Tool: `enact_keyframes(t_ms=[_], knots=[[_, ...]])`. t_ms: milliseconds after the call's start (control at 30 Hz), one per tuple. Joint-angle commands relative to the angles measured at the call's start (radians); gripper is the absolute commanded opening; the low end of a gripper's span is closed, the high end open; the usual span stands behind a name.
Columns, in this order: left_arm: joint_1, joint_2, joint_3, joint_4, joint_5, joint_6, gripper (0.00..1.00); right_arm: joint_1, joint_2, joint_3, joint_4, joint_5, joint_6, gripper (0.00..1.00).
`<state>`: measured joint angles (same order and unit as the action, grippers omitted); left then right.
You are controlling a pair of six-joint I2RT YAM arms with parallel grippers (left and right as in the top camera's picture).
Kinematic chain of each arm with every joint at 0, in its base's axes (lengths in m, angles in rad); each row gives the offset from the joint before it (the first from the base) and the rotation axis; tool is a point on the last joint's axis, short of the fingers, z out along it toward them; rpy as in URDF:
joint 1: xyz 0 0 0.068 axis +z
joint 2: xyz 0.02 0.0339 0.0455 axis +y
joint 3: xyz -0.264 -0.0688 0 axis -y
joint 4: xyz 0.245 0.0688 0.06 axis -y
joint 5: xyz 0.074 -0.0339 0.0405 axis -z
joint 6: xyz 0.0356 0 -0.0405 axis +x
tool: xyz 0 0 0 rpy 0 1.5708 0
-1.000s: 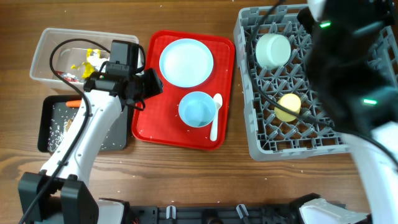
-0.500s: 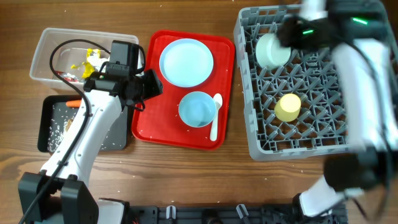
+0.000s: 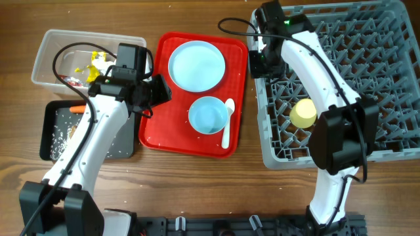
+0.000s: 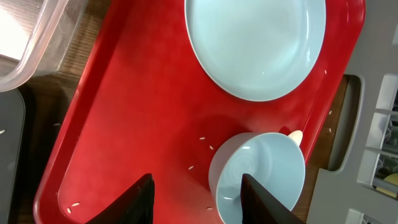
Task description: Sort waste into correct bins and load items into the dishwasher rack
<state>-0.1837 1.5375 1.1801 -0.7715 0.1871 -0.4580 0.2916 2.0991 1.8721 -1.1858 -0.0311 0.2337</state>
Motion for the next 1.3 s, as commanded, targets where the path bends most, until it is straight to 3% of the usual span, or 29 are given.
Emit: enact_keyframes(t_ms=[0,200,333,600,833,900,933,967,1000,1033,1133,1267], knots=[[0.003,0.006,0.017,-0.007,-0.006,0.009,0.44,0.006,0.022,-0.029,0.044,0.038,0.056,0.39],[0.003,0.006,0.017,-0.011,-0.006,0.009,0.44,0.006,0.022,-0.055,0.064,0.019,0.058,0.24],[0.003,0.006,0.017,-0.011,-0.006,0.009,0.44,0.006,0.022,-0.055,0.084,0.019,0.078,0.04],[0.003,0.006,0.017,-0.012,-0.006,0.009,0.44,0.006,0.022,-0.055,0.188,0.018,0.163,0.04],[0.003,0.006,0.017,-0.019,-0.042,0.010,0.44,0.006,0.022,-0.055,0.171,0.005,0.140,0.06],[0.003,0.006,0.017,-0.018,-0.071,0.016,0.44,0.006,0.021,-0.055,0.172,0.005,0.121,0.28],[0.003,0.006,0.017,-0.014,-0.074,0.040,0.43,0.006,0.018,-0.052,0.173,0.005,0.105,0.55],[0.003,0.006,0.017,-0.010,-0.074,0.053,0.43,0.006,0.018,-0.049,0.174,0.009,0.106,0.68],[0.003,0.006,0.017,-0.002,-0.074,0.069,0.43,0.006,0.012,-0.039,0.172,0.012,0.098,0.88],[0.003,0.006,0.017,0.007,-0.074,0.086,0.43,0.005,0.009,-0.029,0.172,0.011,0.085,0.93],[0.003,0.006,0.017,0.053,-0.101,0.130,0.43,0.005,-0.013,0.003,0.161,0.012,0.077,0.94],[0.003,0.012,0.017,0.132,-0.210,0.137,0.23,0.005,-0.061,0.021,0.139,-0.028,0.078,0.93]])
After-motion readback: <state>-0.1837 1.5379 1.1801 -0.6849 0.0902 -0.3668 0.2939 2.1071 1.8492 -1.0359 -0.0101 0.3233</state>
